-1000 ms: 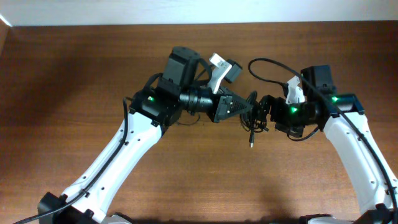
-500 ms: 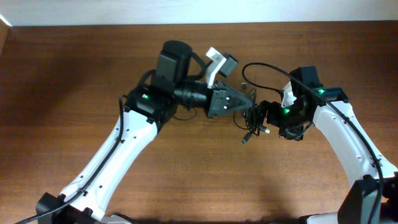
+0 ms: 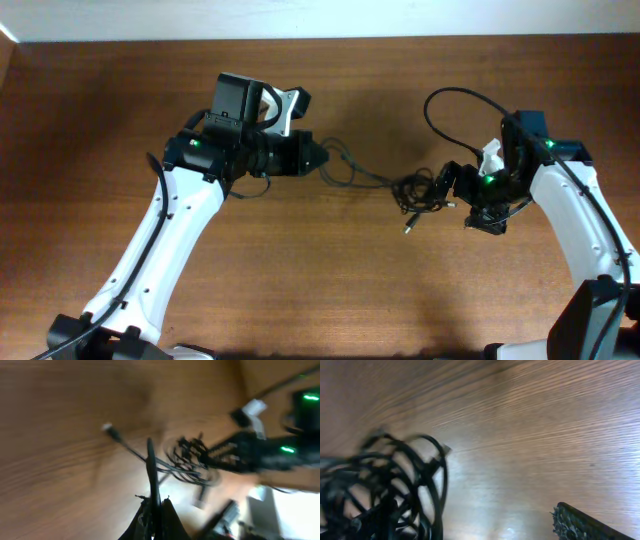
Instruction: Untangle cables
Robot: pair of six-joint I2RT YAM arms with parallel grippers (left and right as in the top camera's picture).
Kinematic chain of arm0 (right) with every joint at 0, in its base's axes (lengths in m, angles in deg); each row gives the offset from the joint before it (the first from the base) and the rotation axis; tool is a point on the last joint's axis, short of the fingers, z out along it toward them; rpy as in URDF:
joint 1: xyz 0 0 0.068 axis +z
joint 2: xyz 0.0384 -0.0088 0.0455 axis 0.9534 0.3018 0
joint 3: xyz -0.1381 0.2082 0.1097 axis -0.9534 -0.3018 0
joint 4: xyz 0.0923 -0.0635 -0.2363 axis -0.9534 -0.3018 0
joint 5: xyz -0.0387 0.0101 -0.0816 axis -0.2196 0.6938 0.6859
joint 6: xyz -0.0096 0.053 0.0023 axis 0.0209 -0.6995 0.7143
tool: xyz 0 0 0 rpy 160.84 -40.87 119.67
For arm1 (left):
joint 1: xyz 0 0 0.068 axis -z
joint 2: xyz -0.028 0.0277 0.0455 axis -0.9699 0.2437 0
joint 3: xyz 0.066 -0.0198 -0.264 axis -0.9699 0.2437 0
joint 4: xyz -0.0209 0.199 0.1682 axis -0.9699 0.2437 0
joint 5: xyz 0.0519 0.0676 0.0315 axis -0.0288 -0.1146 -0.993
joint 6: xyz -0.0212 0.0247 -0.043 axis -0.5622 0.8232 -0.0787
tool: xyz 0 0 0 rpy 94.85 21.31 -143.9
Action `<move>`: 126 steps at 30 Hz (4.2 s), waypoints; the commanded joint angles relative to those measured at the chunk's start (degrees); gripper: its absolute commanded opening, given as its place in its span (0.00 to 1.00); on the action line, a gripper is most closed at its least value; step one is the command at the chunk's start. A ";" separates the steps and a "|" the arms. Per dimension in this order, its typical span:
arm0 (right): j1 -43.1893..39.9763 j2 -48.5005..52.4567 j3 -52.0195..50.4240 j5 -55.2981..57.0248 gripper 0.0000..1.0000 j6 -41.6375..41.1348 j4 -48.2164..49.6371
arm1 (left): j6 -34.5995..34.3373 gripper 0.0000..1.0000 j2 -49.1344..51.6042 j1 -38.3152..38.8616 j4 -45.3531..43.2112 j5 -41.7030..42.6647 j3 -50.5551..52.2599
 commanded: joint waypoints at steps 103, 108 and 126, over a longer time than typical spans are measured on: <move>7.80 -1.95 0.37 8.81 0.98 -6.16 7.45 | -8.81 0.00 -1.16 -2.60 -12.50 24.33 -1.95; 7.85 -1.95 0.37 1.90 0.98 -5.16 10.91 | -8.85 0.00 -1.16 4.09 -15.08 33.07 -8.11; 7.89 -1.95 0.37 5.57 0.98 -6.08 11.17 | -8.35 0.00 -3.87 10.62 -15.32 34.60 -33.31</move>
